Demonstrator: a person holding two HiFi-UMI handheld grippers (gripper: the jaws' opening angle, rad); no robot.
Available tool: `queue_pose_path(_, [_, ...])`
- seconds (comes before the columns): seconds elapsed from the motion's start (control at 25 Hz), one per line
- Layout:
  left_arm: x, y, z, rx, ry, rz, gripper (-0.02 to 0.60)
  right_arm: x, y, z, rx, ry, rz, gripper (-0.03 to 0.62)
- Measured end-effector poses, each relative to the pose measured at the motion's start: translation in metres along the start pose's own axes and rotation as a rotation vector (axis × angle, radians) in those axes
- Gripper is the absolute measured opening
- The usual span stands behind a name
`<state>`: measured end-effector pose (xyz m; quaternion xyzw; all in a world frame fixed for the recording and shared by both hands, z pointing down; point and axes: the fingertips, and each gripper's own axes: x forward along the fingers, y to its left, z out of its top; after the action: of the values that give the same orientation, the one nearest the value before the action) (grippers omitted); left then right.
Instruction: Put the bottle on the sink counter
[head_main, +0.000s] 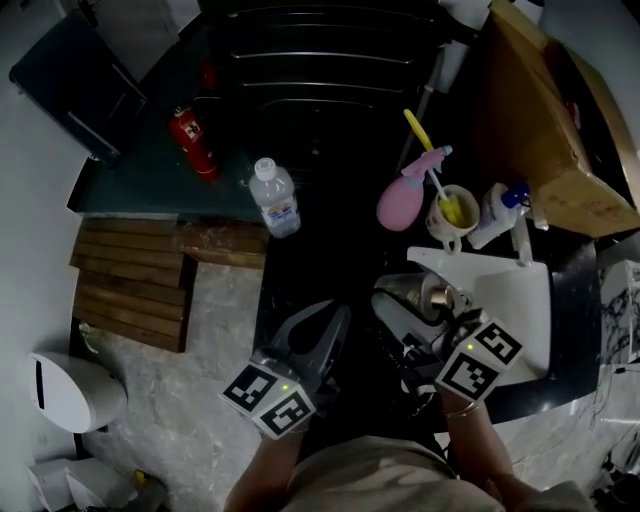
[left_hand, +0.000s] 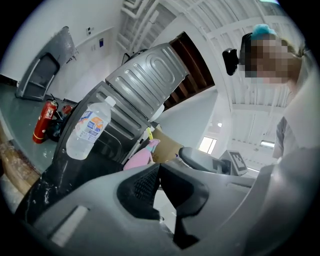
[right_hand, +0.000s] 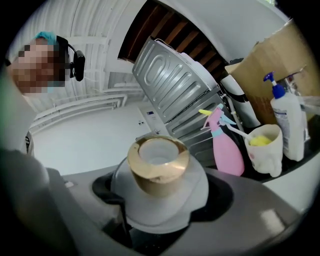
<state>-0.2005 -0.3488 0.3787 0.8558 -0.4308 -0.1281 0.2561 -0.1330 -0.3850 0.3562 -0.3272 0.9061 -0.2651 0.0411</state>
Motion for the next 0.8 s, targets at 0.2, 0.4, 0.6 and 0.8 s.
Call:
queue_pose_path(0.2, [0.009, 0.022, -0.004, 0.006, 0.025, 0.023, 0.006, 0.018, -0.011, -0.009, -0.004, 0.029, -0.037, 0.341])
queue_pose_path(0.4, [0.017, 0.044, -0.005, 0.035, 0.047, 0.065, 0.006, 0.036, -0.026, -0.023, -0.008, 0.061, -0.079, 0.341])
queue_pose_path(0.6, [0.022, 0.060, -0.012, 0.038, 0.086, 0.080, 0.008, 0.053, -0.043, -0.041, -0.028, 0.112, -0.133, 0.341])
queue_pose_path(0.8, [0.026, 0.074, -0.020, 0.009, 0.111, 0.096, 0.008, 0.069, -0.056, -0.053, -0.060, 0.169, -0.163, 0.341])
